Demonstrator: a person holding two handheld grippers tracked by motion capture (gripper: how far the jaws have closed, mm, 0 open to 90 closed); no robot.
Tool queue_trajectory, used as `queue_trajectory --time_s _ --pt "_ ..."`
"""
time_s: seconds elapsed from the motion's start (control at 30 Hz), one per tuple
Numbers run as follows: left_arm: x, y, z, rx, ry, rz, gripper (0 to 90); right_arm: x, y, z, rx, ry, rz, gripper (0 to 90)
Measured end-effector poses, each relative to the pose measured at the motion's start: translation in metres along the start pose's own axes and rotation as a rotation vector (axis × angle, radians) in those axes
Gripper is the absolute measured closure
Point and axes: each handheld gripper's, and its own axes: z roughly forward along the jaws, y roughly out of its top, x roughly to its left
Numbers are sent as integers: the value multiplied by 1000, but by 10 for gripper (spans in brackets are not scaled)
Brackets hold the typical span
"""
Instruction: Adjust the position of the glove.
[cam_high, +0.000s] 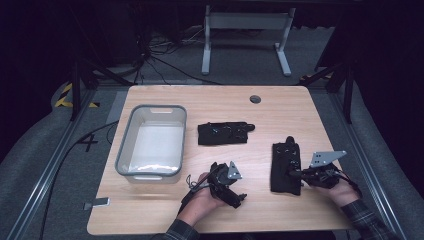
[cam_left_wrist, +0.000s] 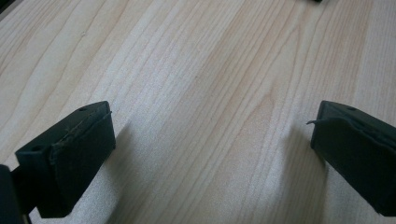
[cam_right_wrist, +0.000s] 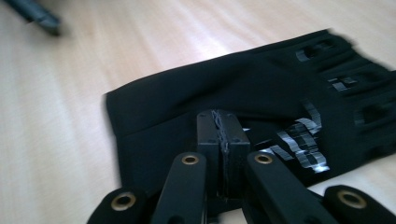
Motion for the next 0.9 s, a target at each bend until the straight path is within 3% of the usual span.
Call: queue_trajectory --time_s 0.17,0.47,0.67,0.9 --pt "0 0 0 -1 1 1 1 -20 6 4 -26 -35 35 894" --pt "0 0 0 -2 1 1 1 -39 7 13 -18 -80 65 895" --pt "0 0 0 -1 1 1 1 -43 7 24 16 -75 64 896" --pt "0 0 0 -1 1 2 1 -37 10 27 11 -52 52 896"
